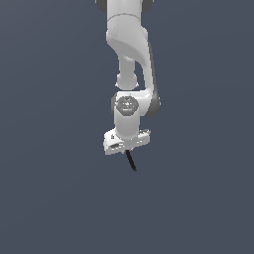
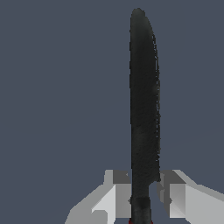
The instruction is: Pick up the object and move it to a goal position.
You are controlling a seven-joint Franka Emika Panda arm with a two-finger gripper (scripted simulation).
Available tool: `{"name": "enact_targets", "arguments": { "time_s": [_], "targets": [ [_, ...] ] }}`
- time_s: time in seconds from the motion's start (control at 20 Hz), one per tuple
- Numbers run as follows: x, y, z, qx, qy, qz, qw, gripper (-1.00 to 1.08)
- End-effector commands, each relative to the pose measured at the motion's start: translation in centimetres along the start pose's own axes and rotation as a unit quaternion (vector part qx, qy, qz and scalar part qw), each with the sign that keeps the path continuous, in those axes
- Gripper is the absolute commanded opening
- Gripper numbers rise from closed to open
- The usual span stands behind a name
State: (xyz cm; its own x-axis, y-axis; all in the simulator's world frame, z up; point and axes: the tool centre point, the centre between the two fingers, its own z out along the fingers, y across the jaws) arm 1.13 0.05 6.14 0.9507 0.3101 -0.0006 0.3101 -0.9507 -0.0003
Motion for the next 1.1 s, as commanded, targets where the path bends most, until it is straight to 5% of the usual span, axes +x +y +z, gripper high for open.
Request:
{"name": "enact_targets", "arguments": {
  "time_s": [0.0,1.05],
  "targets": [
    [0.9,-0.4,-2.0,0.0,0.001,0.0,1.0,-1.0],
    [9.5,-3.6,-20.4,0.0,0.0,0.0,1.0,-1.0]
  ]
}}
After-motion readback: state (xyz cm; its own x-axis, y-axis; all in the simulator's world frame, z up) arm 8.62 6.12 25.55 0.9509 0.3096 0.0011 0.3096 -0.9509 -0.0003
